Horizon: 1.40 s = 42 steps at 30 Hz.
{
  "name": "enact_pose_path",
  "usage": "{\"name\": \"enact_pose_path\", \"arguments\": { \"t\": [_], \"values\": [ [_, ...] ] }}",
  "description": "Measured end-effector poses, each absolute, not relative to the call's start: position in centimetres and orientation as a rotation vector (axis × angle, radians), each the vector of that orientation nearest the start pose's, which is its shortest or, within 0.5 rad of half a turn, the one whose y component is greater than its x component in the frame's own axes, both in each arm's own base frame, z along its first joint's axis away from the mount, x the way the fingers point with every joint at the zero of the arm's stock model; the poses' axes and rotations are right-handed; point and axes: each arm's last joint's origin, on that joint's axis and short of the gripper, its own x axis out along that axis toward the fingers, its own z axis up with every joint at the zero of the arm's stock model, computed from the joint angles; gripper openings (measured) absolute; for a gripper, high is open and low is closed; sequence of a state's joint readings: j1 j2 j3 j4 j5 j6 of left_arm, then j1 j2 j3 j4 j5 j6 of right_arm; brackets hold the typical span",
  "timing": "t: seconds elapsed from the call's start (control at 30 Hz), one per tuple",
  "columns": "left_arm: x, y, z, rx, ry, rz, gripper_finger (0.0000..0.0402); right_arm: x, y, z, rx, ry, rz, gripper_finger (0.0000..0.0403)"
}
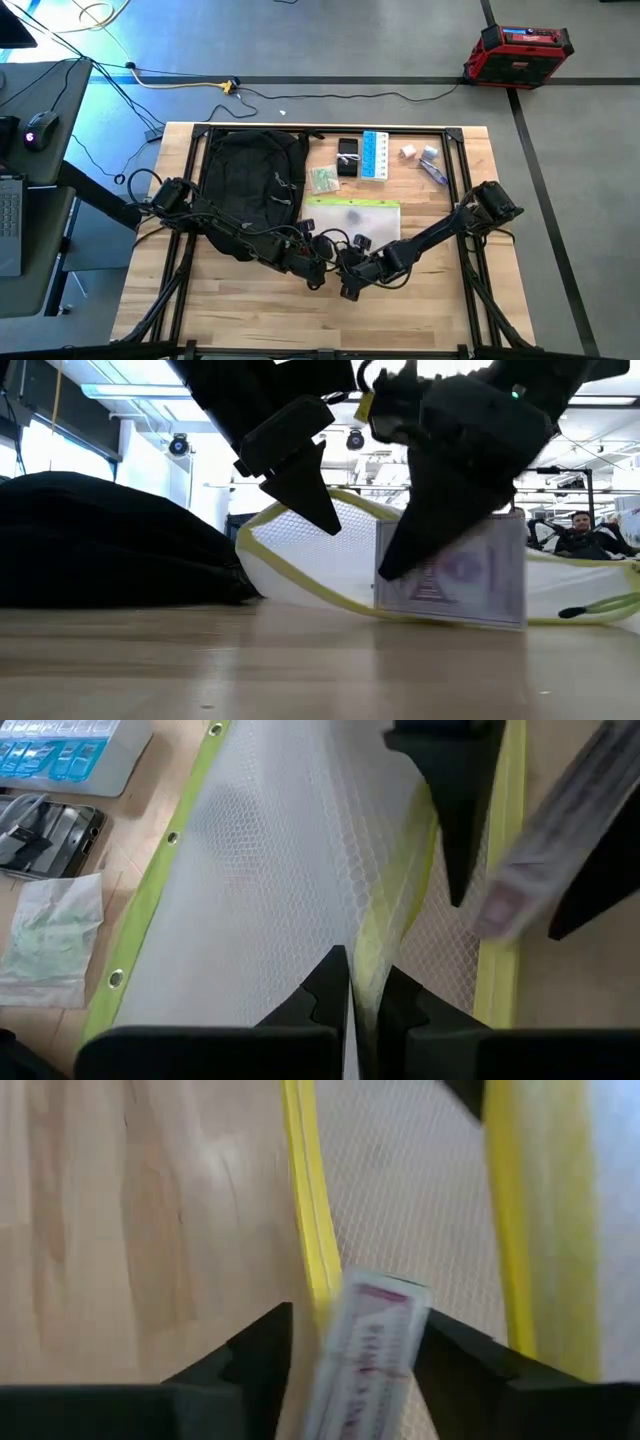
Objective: Unpack backpack
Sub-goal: Remove the deck of cards from the transparent zip bag
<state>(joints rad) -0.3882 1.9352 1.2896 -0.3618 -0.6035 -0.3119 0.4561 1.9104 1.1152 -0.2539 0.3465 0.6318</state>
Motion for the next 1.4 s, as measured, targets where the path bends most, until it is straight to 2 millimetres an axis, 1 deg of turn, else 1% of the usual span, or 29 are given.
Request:
{"name": "enact_pose_path", "arguments": {
  "t": [0.17,0.2,0.3,0.4,0.5,0.6,0.67,0.7,0.8,0.87,0.9,0.97,1.07,1.13,1.23,1.33,1.4],
  "values": [
    [37.2,-13.4,17.3,0.190,0.840,0.329,0.0000,33.6,15.4,13.2,0.191,0.972,-0.206,0.0051],
    [37.2,-13.4,17.3,0.190,0.840,0.329,0.0000,33.6,15.4,13.4,0.190,0.976,-0.205,0.0042],
    [37.2,-13.4,17.3,0.190,0.840,0.329,0.0000,33.9,15.6,14.4,0.197,0.973,-0.198,0.0042],
    [37.2,-13.5,17.3,0.189,0.839,0.328,0.0000,34.4,16.5,16.8,0.191,0.931,-0.152,0.0042],
    [37.1,-13.4,17.3,0.191,0.842,0.328,0.0000,34.4,17.8,19.3,0.126,0.906,-0.087,0.0042],
    [37.1,-13.4,17.3,0.192,0.844,0.328,0.0000,33.6,18.7,21.6,0.049,0.877,-0.050,0.0042],
    [37.1,-13.5,17.3,0.192,0.844,0.327,0.0000,32.7,18.7,22.9,-0.004,0.846,-0.106,0.0042],
    [37.1,-13.5,17.3,0.192,0.844,0.326,0.0000,31.9,18.3,23.5,-0.040,0.848,-0.164,0.0042],
    [37.0,-13.7,17.3,0.194,0.844,0.323,0.0000,29.8,16.0,24.9,-0.116,0.863,-0.405,0.0042],
    [37.0,-13.7,17.3,0.195,0.844,0.322,0.0000,28.9,14.0,25.9,-0.135,0.845,-0.568,0.0042],
    [37.0,-13.7,17.3,0.195,0.845,0.322,0.0000,28.8,12.9,26.3,-0.134,0.834,-0.632,0.0042],
    [37.0,-13.7,17.3,0.195,0.845,0.322,0.0000,29.1,10.7,26.8,-0.130,0.827,-0.712,0.0042],
    [37.0,-13.7,17.3,0.194,0.843,0.321,0.0000,30.8,7.1,26.8,-0.126,0.853,-0.756,0.0042],
    [37.0,-13.7,17.3,0.194,0.844,0.321,0.0000,32.2,4.4,26.1,-0.119,0.857,-0.740,0.0042],
    [37.0,-13.7,17.3,0.194,0.845,0.318,0.0000,33.5,-0.2,24.1,-0.049,0.848,-0.675,0.0042],
    [36.9,-13.9,17.3,0.191,0.849,0.305,0.0000,33.6,-4.6,22.1,0.081,0.767,-0.646,0.0042],
    [36.9,-14.0,17.3,0.192,0.848,0.303,0.0000,33.3,-6.9,20.9,0.182,0.676,-0.638,0.0042]
  ]
}}
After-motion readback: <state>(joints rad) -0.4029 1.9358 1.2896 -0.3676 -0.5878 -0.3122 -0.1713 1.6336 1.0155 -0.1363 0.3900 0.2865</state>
